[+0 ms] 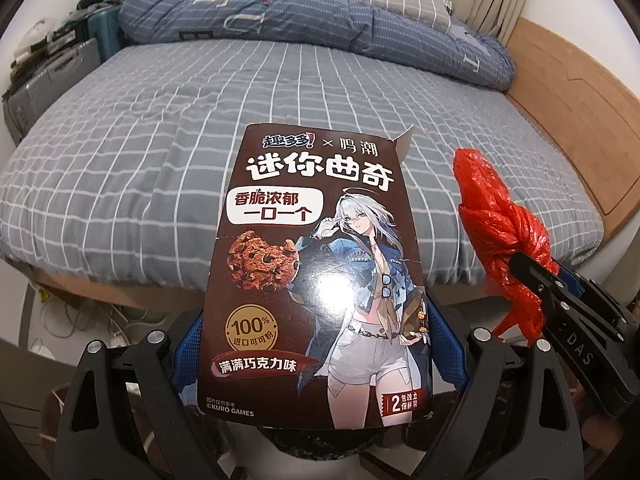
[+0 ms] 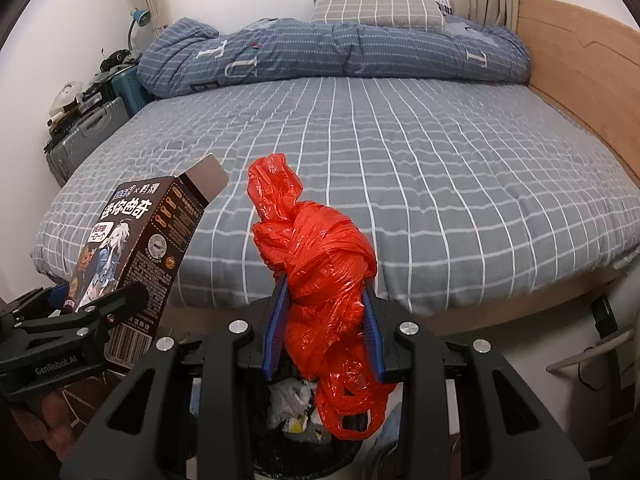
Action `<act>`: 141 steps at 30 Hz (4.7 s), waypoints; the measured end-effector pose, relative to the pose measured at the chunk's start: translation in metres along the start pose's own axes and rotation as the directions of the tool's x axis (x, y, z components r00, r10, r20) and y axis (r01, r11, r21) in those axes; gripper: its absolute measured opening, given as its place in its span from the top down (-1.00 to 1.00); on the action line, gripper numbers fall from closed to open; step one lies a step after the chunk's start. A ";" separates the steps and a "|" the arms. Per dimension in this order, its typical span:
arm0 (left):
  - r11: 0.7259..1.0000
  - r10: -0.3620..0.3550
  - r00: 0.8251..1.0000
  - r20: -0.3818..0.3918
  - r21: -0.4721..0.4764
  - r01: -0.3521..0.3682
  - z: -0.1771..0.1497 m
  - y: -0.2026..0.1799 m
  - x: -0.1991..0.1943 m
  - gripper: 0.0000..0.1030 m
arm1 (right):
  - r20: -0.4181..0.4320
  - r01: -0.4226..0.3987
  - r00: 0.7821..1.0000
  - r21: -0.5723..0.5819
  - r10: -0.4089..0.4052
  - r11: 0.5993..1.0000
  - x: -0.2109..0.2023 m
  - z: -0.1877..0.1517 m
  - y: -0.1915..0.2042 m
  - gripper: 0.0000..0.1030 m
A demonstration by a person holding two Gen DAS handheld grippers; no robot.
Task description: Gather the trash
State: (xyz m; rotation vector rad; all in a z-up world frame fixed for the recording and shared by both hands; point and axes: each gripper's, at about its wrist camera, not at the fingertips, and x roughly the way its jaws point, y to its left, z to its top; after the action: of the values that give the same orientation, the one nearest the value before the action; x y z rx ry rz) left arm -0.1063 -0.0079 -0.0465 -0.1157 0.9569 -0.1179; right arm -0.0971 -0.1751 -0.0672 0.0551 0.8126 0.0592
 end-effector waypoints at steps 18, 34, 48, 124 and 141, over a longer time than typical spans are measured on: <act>1.000 0.023 0.994 -0.106 0.018 -0.022 -0.058 0.010 0.005 -0.71 | -0.113 0.019 0.993 -0.037 -0.023 0.999 0.006 -0.048 0.008 0.36; 1.000 0.024 0.972 -0.234 0.014 -0.021 -0.101 0.019 0.077 -0.71 | -0.275 0.047 0.960 -0.027 -0.053 0.999 0.066 -0.098 -0.007 0.36; 0.997 0.013 0.944 -0.329 0.073 0.011 -0.109 -0.016 0.153 -0.71 | -0.339 0.092 0.938 0.039 -0.073 0.995 0.102 -0.116 -0.053 0.36; 0.999 0.032 0.984 0.175 0.036 -0.039 -0.050 0.021 -0.113 -0.89 | 0.136 0.068 0.989 -0.049 -0.060 0.996 -0.114 -0.032 0.034 -0.85; 0.997 0.038 0.984 0.172 0.058 -0.049 -0.051 0.014 -0.110 -0.89 | 0.129 0.080 0.989 -0.033 -0.075 0.996 -0.116 -0.029 0.025 -0.85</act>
State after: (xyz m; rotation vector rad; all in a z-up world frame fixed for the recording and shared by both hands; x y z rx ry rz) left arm -0.2100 0.0200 0.0113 -0.0462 0.7830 -0.0957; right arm -0.1986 -0.1578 -0.0018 -0.0086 0.6848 -0.0027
